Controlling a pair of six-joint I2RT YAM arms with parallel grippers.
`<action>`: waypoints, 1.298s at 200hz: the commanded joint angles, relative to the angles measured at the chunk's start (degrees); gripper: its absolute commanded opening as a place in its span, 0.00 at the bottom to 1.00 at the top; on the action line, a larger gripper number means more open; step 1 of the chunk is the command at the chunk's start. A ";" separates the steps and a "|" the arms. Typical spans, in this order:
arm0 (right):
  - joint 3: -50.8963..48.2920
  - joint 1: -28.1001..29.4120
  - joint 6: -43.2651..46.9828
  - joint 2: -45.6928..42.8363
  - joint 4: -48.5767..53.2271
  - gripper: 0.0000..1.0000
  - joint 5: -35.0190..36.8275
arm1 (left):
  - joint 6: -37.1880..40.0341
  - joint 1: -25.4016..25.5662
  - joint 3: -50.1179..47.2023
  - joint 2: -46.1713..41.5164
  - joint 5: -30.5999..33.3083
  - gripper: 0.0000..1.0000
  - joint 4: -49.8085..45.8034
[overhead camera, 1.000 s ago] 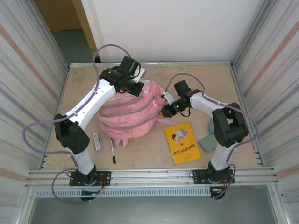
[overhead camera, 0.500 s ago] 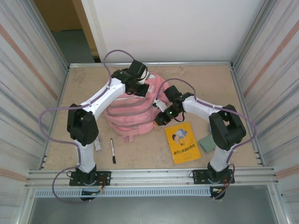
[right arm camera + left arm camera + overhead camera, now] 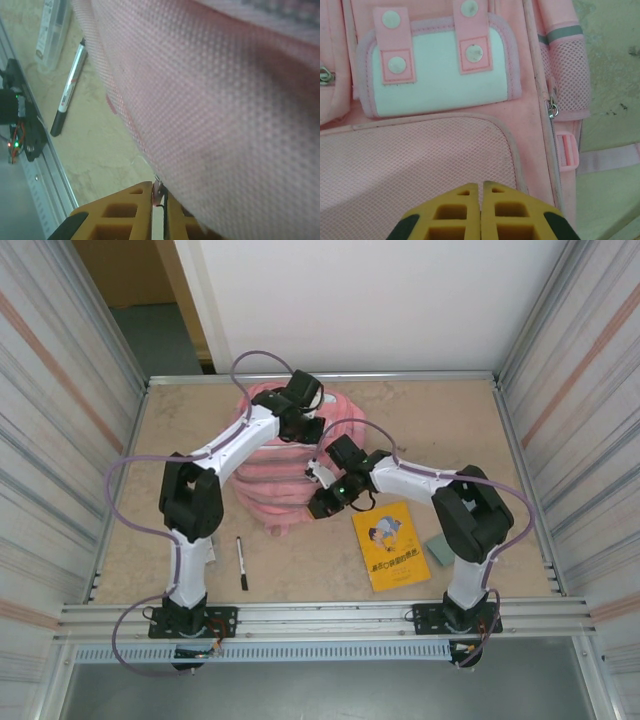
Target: Pack books, pencil case, and school supplies into a backpack
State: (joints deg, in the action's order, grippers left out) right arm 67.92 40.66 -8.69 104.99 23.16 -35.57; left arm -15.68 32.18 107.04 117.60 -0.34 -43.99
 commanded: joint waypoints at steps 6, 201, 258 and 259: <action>-2.79 1.09 -8.27 1.44 -3.17 0.13 -1.30 | -2.28 -1.21 1.56 -1.43 -2.96 0.20 3.34; -5.09 -3.39 -13.75 -9.55 -0.10 0.53 11.18 | -29.58 12.45 -50.80 -46.96 -0.24 0.54 5.83; -2.55 -4.95 -31.24 -6.77 -1.15 0.62 17.25 | -31.86 12.92 -51.11 -46.44 1.19 0.55 7.54; -2.58 -4.92 -32.15 -6.75 -1.26 0.63 17.09 | -31.95 12.96 -51.17 -46.47 1.16 0.55 7.66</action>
State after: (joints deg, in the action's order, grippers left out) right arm 62.08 36.38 -26.11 95.92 21.19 -22.83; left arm -44.82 44.64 56.60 72.03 -1.06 -39.27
